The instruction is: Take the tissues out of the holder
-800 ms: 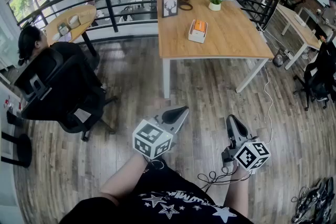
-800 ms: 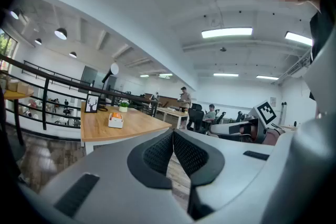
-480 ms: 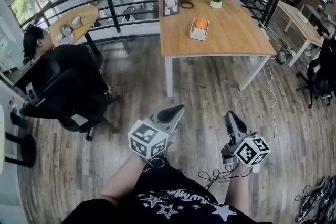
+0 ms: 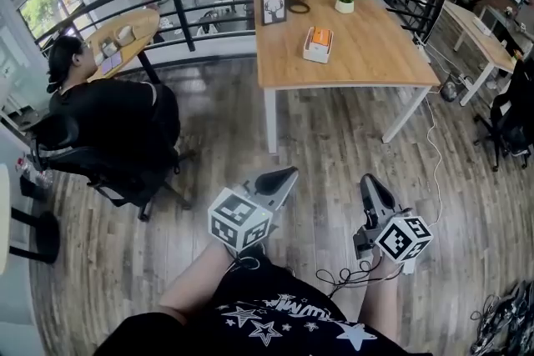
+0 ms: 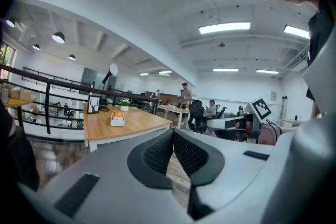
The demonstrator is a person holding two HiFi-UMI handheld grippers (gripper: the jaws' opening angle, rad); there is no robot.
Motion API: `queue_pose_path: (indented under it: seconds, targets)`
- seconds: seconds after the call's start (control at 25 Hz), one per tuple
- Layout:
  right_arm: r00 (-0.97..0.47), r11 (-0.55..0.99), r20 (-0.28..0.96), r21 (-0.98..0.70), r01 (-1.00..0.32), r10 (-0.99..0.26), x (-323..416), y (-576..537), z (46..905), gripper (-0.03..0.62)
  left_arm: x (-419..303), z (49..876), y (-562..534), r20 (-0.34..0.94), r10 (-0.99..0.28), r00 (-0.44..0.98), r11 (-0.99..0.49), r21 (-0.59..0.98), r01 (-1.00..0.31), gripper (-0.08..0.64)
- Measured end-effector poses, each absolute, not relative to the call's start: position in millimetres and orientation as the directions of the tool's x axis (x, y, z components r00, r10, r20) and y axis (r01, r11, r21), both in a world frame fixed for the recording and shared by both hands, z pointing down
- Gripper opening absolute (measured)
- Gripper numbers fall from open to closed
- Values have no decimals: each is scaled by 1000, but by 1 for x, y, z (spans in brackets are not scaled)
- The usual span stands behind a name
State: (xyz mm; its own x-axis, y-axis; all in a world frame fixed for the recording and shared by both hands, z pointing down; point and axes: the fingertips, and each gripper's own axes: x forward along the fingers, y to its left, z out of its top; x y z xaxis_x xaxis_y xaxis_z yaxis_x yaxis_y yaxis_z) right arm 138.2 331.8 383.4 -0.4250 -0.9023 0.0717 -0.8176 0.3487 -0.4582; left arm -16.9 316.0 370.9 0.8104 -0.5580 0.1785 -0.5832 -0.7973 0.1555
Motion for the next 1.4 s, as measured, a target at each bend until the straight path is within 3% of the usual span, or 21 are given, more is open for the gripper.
queue_pose_path:
  seconds: [0.84,1.4]
  targets:
    - [-417,325,81,-500,-803,-905,139,359,398,25,-22,388,352,191,-548,814,-795,181,-578,15]
    - [-386,285,99,-514,-809,-917,158,277,404,25,-7,390,260,169,-540,825,-802,193,-565,15]
